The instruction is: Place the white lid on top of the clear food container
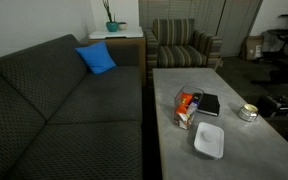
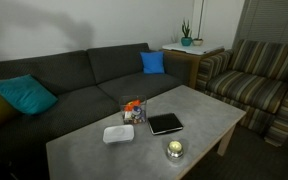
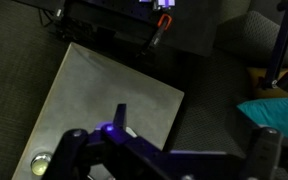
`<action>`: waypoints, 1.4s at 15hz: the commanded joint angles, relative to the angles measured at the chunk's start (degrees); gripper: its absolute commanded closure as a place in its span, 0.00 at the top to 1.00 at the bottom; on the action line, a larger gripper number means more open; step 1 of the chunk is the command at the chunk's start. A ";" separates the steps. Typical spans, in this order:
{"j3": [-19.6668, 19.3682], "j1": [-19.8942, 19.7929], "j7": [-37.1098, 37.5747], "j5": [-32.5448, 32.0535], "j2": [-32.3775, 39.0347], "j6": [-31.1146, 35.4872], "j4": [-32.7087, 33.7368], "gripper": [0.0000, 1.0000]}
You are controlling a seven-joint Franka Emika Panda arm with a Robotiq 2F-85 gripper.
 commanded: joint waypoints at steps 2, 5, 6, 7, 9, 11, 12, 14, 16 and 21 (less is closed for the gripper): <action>1.38 0.98 -0.69 -0.45 8.81 11.11 0.08 1.00; 1.85 1.87 -4.74 -0.84 16.86 17.74 1.31 1.00; 1.85 1.24 -2.08 -0.22 11.60 15.27 -0.30 1.00; 2.08 1.26 -2.37 -0.18 13.57 16.22 -0.21 1.00; 2.15 1.22 -2.30 -0.18 14.11 16.16 0.09 1.00; 2.06 1.25 -2.25 -0.18 12.90 16.04 0.10 1.00; 2.03 1.28 -2.24 -0.18 12.53 16.01 0.09 1.00; 2.01 1.30 -2.22 -0.18 12.13 15.98 0.08 1.00; 3.25 1.12 1.26 -4.86 13.98 21.45 -0.14 1.00; 4.11 0.79 7.10 -13.30 22.04 38.86 0.06 1.00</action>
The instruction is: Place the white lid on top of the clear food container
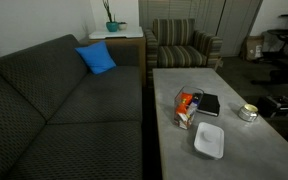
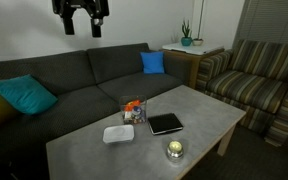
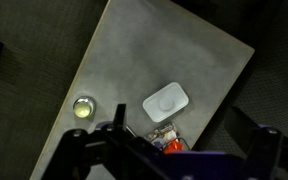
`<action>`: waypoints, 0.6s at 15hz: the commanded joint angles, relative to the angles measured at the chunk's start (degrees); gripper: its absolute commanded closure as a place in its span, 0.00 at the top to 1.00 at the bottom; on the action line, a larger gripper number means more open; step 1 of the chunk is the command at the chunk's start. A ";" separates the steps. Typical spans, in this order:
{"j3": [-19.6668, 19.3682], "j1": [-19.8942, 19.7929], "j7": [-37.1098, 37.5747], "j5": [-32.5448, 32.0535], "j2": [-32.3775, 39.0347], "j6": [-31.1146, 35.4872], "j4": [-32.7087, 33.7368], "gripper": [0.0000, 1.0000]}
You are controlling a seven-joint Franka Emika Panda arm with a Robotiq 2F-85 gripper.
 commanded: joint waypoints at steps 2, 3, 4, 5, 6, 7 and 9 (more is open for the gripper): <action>0.97 -0.99 4.49 -5.94 9.97 13.30 1.48 1.00; 0.86 -0.93 3.08 -4.53 12.79 15.48 2.15 1.00; 1.16 -1.03 -1.95 -0.46 15.07 16.95 2.73 1.00; 2.02 -1.63 -7.83 4.54 17.32 17.68 3.54 1.00; 1.52 -1.13 -0.79 -0.64 12.47 15.82 0.92 1.00; 1.90 -1.40 -3.93 1.88 14.61 16.79 1.56 1.00; 2.26 -1.67 -5.54 2.97 17.16 17.46 2.80 1.00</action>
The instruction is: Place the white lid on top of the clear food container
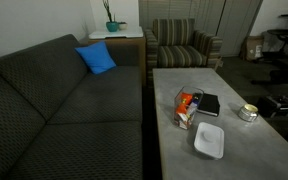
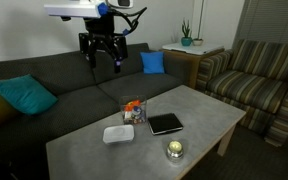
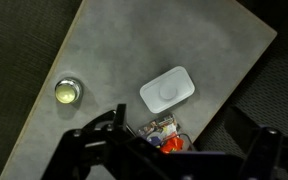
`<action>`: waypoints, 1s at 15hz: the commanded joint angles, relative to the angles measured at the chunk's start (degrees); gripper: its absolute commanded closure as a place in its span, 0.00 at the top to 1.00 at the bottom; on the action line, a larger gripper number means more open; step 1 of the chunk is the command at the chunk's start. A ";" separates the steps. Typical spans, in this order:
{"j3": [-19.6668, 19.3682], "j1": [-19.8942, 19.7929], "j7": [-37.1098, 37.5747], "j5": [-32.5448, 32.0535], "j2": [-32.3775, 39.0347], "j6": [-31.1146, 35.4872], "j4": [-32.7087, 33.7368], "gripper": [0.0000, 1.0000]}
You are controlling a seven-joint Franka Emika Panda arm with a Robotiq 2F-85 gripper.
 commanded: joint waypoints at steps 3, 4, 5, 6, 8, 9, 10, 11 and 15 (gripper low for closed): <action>1.50 -0.86 0.63 -2.71 -0.02 1.89 -0.02 1.00; 1.28 -0.40 1.98 -4.63 0.55 3.97 0.01 1.00; 1.85 -0.42 1.04 -5.23 2.41 6.75 0.88 1.00; 2.36 -0.49 0.86 -5.58 4.62 8.92 1.99 1.00; 4.47 -1.52 -2.28 -3.55 9.17 12.82 4.10 1.00; 5.23 -1.88 -2.95 -3.74 11.54 14.44 5.20 1.00; 6.75 -2.83 -4.89 -3.04 14.24 15.77 6.74 1.00; 8.22 -3.86 -6.56 -3.05 17.43 16.88 8.59 1.00; 10.22 -4.87 -5.02 -5.55 19.58 16.03 9.28 1.00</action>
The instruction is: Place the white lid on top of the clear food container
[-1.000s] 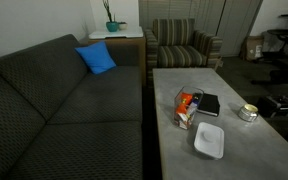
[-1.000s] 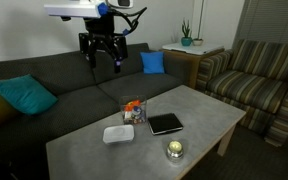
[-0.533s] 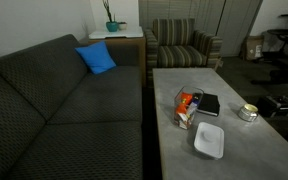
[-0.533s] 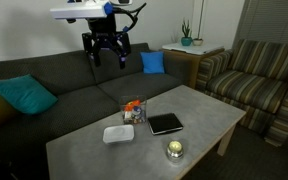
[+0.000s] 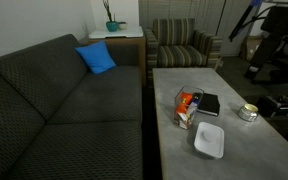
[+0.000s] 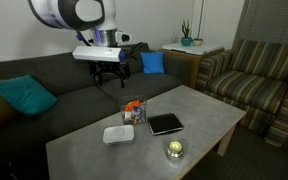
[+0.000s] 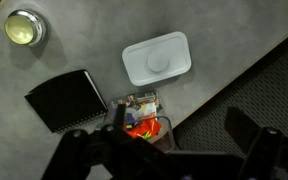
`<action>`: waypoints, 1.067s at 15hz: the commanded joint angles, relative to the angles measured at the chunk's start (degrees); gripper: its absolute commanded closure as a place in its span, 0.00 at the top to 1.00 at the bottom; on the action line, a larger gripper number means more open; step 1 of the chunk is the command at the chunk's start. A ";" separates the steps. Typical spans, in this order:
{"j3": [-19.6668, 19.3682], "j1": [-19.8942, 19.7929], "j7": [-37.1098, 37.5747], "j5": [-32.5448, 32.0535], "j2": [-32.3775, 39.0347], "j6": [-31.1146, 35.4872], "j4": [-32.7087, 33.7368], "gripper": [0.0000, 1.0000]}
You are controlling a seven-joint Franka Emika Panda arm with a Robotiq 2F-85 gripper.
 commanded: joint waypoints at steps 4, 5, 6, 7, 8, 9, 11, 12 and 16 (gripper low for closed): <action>0.82 -0.95 1.54 -1.54 -0.45 -0.19 0.26 1.00; -1.12 1.31 3.39 -3.51 -1.53 0.26 -0.69 1.00; -2.17 2.75 4.99 -4.94 -1.40 -0.15 -0.09 1.00; -2.63 3.49 6.27 -6.25 -0.08 -1.45 1.66 1.00; -2.92 4.45 7.28 -7.42 2.73 -2.82 4.18 1.00; -3.26 5.41 8.16 -8.42 5.40 -4.29 6.56 1.00; -1.28 4.87 6.00 -8.24 10.71 -8.06 11.87 1.00; -0.46 4.82 4.70 -8.14 14.15 -9.23 14.95 1.00; 1.48 4.16 0.03 -8.26 25.52 -14.29 26.10 1.00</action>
